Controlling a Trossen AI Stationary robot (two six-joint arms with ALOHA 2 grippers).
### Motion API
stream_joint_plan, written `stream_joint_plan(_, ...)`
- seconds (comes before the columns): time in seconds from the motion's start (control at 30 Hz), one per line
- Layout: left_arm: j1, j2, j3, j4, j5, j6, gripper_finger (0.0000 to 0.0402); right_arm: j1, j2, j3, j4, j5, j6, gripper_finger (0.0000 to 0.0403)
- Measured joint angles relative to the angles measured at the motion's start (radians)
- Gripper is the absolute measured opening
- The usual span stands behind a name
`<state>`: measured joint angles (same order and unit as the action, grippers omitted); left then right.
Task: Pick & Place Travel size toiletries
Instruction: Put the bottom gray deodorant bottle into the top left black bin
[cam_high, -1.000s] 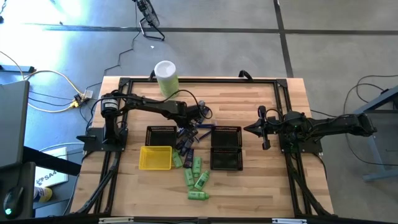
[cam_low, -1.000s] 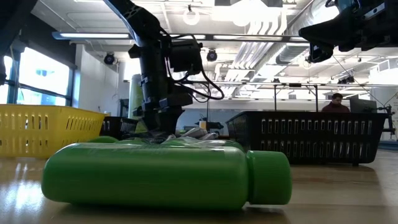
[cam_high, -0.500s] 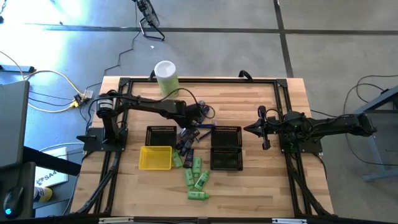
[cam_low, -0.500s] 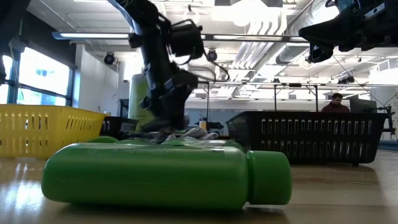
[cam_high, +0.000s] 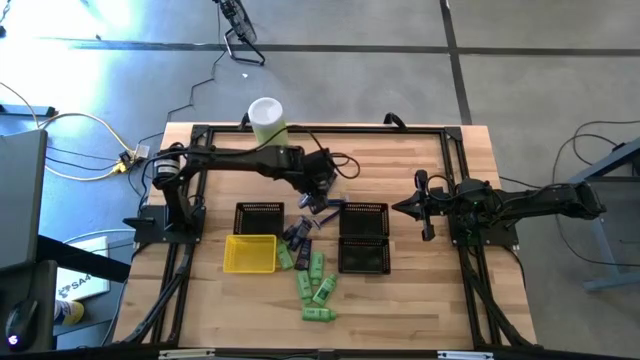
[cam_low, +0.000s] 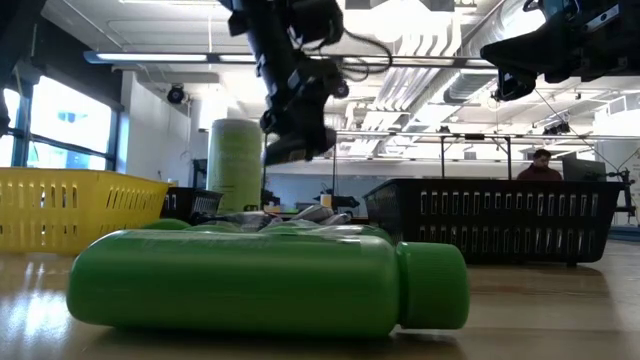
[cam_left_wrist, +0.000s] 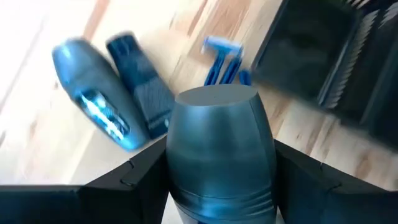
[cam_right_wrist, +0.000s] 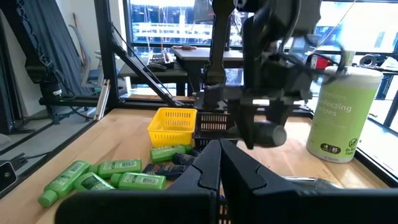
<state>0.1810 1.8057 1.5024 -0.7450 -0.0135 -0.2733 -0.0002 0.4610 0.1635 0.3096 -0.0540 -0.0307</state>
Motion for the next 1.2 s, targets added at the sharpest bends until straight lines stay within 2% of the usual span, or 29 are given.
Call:
stream_joint_plan(0.23, 0.001, -0.001, 0.064, -0.038, 0.000, 0.015, 0.0227, 0.000, 0.000, 0.000, -0.003, -0.001, 0.000, 0.0002)
stream_joint_plan(0.5, -0.015, -0.002, 0.081, -0.291, 0.005, -0.013, 0.0227, 0.000, 0.000, 0.000, -0.010, -0.001, 0.001, 0.0002)
stream_joint_plan(0.63, -0.052, -0.003, 0.081, -0.346, 0.003, -0.018, 0.0227, 0.000, 0.000, 0.000, -0.009, -0.001, 0.007, 0.0002)
stream_joint_plan(0.8, -0.099, -0.035, 0.081, -0.386, -0.082, -0.019, 0.0227, 0.000, 0.000, 0.000, -0.006, -0.001, 0.007, 0.0002)
stream_joint_plan(0.93, -0.128, -0.075, 0.053, -0.388, -0.155, -0.028, 0.0227, 0.000, 0.000, 0.000, -0.005, -0.001, 0.007, 0.0002)
stream_joint_plan(1.2, -0.129, -0.202, -0.120, -0.344, -0.169, -0.098, 0.0227, 0.000, 0.000, 0.000, 0.007, -0.002, 0.008, 0.0002)
